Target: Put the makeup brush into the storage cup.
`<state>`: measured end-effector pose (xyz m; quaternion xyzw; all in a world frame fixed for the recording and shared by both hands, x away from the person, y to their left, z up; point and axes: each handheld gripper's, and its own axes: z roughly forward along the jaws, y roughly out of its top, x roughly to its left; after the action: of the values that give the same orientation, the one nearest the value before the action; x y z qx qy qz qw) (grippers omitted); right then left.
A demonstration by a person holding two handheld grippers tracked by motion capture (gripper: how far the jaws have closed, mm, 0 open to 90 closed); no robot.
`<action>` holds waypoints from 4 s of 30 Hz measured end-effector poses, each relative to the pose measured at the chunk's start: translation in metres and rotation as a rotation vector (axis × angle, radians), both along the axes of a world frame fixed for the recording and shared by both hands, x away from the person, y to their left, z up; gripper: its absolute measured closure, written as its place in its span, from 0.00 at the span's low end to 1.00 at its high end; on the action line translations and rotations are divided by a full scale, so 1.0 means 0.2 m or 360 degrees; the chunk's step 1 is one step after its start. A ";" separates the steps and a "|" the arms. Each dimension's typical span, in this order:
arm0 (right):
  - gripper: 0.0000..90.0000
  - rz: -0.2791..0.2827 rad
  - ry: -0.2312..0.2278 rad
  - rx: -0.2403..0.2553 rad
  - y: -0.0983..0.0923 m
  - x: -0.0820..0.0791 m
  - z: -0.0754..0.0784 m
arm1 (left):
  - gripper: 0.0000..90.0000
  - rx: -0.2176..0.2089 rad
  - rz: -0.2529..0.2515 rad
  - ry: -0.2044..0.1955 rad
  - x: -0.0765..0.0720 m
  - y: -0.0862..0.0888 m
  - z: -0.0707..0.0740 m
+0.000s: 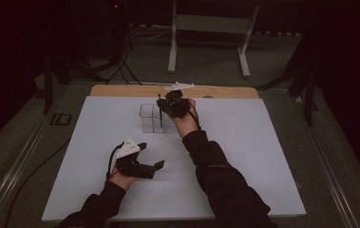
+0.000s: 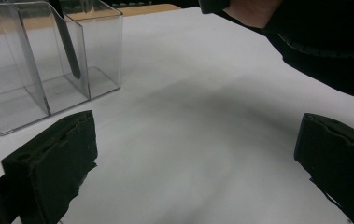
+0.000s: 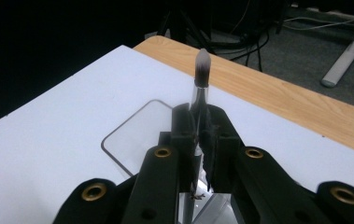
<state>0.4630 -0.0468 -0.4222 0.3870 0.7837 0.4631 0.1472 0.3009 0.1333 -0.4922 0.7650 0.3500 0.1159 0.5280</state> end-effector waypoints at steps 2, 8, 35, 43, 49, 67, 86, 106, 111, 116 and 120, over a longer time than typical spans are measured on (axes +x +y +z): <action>0.79 -0.0006 0.0012 0.0003 0.00 0.00 0.00 | 0.01 0.0006 0.0000 -0.0004 0.00 0.00 0.00; 0.35 -0.0014 0.0010 -0.0009 0.00 -0.01 0.02 | 0.01 0.0012 0.0003 -0.0007 0.00 0.00 0.00; 0.18 0.0253 -0.0033 0.0136 -0.14 -0.08 0.06 | 0.01 0.0028 -0.0049 -0.0016 0.01 -0.02 0.07; 0.22 0.0325 -0.0011 0.0173 -0.18 -0.12 0.08 | 0.01 0.0027 -0.0102 -0.0004 0.00 -0.01 0.10; 0.24 0.0342 -0.0033 0.0128 -0.26 -0.14 0.07 | 0.01 0.0047 -0.0120 0.0000 0.01 0.00 0.13; 0.21 0.0421 -0.0031 0.0126 -0.43 -0.32 0.06 | 0.01 0.0037 -0.0180 0.0019 -0.03 0.06 0.17; 0.21 0.0455 0.0025 0.0144 -0.65 -0.54 -0.06 | 0.01 0.0048 -0.0199 0.0029 -0.08 0.15 0.13; 0.22 0.0405 0.0046 0.0144 -0.89 -0.71 -0.19 | 0.01 0.0074 -0.0193 0.0033 -0.13 0.24 0.07; 0.22 0.0363 0.0037 0.0141 -0.96 -0.75 -0.20 | 0.01 0.0083 -0.0180 0.0021 -0.15 0.27 0.06; 0.22 0.0322 0.0043 0.0136 -1.03 -0.79 -0.21 | 0.01 0.0109 -0.0191 0.0044 -0.17 0.30 0.04; 0.22 0.0287 0.0037 0.0092 -1.08 -0.82 -0.23 | 0.01 0.0130 -0.0196 0.0067 -0.18 0.32 0.03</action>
<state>0.2985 -0.2621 -0.4688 0.3244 0.8033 0.4922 0.0846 0.2640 0.1969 -0.4867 0.8083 0.3083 0.0814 0.4949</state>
